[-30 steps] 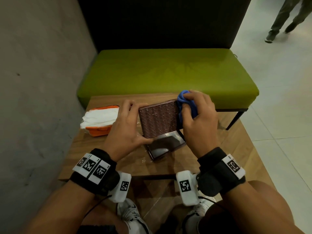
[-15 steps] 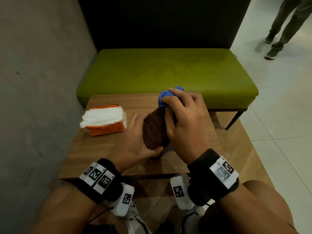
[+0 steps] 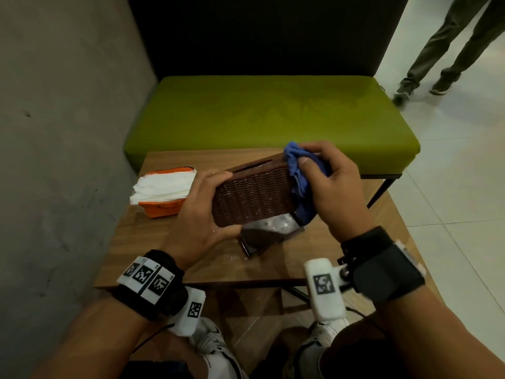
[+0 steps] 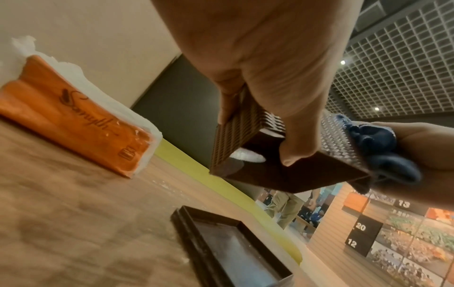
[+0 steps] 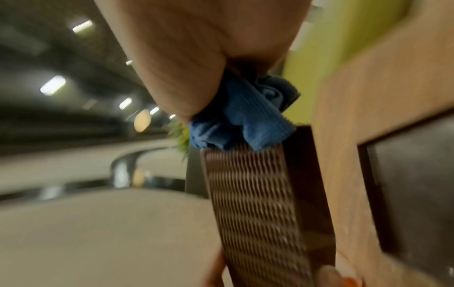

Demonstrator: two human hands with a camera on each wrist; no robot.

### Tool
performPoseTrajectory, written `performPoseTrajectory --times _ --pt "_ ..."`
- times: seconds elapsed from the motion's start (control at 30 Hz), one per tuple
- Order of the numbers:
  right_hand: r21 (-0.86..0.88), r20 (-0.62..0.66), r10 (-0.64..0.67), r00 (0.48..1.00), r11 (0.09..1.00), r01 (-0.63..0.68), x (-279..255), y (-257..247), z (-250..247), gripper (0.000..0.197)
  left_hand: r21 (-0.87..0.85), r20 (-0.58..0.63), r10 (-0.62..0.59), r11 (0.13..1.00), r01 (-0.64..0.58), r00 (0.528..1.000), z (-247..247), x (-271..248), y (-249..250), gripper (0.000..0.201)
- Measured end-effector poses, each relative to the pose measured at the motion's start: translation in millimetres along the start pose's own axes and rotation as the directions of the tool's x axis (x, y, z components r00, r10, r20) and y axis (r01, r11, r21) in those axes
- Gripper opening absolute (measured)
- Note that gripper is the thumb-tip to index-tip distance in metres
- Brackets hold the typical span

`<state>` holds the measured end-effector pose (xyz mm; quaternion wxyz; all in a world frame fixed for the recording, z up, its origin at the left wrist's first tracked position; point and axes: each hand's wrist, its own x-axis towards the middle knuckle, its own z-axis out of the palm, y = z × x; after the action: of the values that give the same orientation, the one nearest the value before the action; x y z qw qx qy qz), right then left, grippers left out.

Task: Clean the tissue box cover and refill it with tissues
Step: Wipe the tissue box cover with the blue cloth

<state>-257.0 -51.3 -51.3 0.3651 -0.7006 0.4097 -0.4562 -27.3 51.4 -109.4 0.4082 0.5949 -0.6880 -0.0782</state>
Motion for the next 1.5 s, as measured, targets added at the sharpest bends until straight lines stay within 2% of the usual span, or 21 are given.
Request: performPoseTrajectory --times 0.03,0.07,0.17,0.23,0.3,0.33,0.4,0.47,0.53,0.67,0.73,0.77,0.83,0.9,1.03,1.23,1.27,1.37,1.5 --pt "0.031 0.024 0.044 0.999 0.999 -0.045 2.2 2.0 -2.8 0.016 -0.007 0.004 0.007 1.0 -0.007 1.0 -0.2 -0.5 0.1 0.089" --pt "-0.012 0.027 0.038 0.999 0.999 -0.037 1.1 1.4 -4.7 0.016 -0.007 0.011 0.013 1.0 -0.013 1.0 -0.2 -0.2 -0.4 0.089" --pt "-0.245 0.052 -0.173 0.984 0.953 0.181 -17.7 -14.3 -3.9 0.021 0.022 0.011 0.021 1.0 -0.021 1.0 1.3 2.7 -4.6 0.092" --pt "-0.284 0.102 -0.335 0.937 0.892 0.35 -28.7 -25.4 -4.1 0.024 0.001 0.005 0.013 1.0 -0.013 1.0 1.3 3.4 -6.4 0.093" --pt "-0.287 0.13 -0.388 0.912 0.866 0.41 -24.9 -22.8 -9.6 0.024 -0.026 0.01 0.023 0.999 -0.023 1.0 0.3 2.7 -6.3 0.094" --pt "-0.269 0.117 -0.355 0.927 0.888 0.374 -17.0 -15.8 -13.2 0.023 -0.031 0.008 0.033 0.999 -0.032 0.999 0.2 2.1 -5.6 0.094" --pt "-0.192 0.043 -0.185 0.982 0.963 0.19 5.2 2.8 -20.6 0.02 -0.033 0.003 0.052 0.998 -0.052 0.999 0.7 0.5 -2.7 0.094" --pt "-0.133 0.02 -0.044 0.999 0.99 0.046 20.8 14.3 -24.7 0.016 -0.04 0.007 0.063 0.997 -0.063 0.998 1.7 0.3 -0.8 0.094" --pt "-0.181 0.015 -0.09 0.996 0.979 0.091 17.7 11.2 -22.2 0.017 -0.047 0.018 0.047 0.998 -0.046 0.999 2.8 3.4 -1.8 0.094" --pt "-0.273 0.125 -0.328 0.936 0.896 0.35 -20.8 -19.2 -16.6 0.024 -0.039 0.03 0.028 0.999 -0.026 0.999 2.5 9.3 -7.2 0.095" --pt "-0.239 0.128 -0.333 0.934 0.904 0.355 -20.1 -15.2 -19.5 0.024 -0.032 0.035 0.048 0.998 -0.047 0.998 1.0 8.7 -6.5 0.094" --pt "-0.206 0.093 -0.283 0.955 0.932 0.297 -12.9 -8.2 -21.2 0.023 -0.029 0.034 0.059 0.998 -0.058 0.998 0.7 7.9 -5.2 0.094" --pt "-0.113 0.02 -0.103 0.994 0.988 0.104 2.7 8.0 -22.7 0.02 -0.032 0.027 0.077 0.997 -0.076 0.997 1.1 5.4 -2.2 0.093" --pt "-0.024 0.012 0.026 1.0 0.999 -0.026 12.1 16.1 -21.9 0.018 -0.039 0.022 0.074 0.997 -0.073 0.997 2.0 4.7 0.2 0.093" --pt "0.156 0.063 0.081 0.995 0.984 -0.09 10.7 16.3 -17.9 0.015 -0.088 -0.017 -0.013 0.996 0.011 1.0 0.7 5.5 0.9 0.092" --pt "0.22 -0.03 0.049 0.998 0.975 -0.042 -1.4 20.6 -14.5 0.016 -0.173 0.035 -0.19 0.966 0.194 0.981 0.1 15.7 5.5 0.102" --pt "0.211 -0.041 0.041 0.998 0.977 -0.031 -3.8 22.1 -13.5 0.016 -0.23 0.072 -0.236 0.941 0.247 0.969 1.1 16.4 6.3 0.107" --pt "0.155 -0.069 0.033 0.997 0.988 -0.022 -9.2 26.9 -10.5 0.017 -0.402 0.238 -0.38 0.799 0.446 0.894 2.0 18.0 12.0 0.136" --pt "0.03 -0.057 -0.01 0.998 0.999 0.011 -17.8 34.5 -5.8 0.02 -0.32 0.256 -0.467 0.785 0.53 0.847 13.8 24.0 22.4 0.165"
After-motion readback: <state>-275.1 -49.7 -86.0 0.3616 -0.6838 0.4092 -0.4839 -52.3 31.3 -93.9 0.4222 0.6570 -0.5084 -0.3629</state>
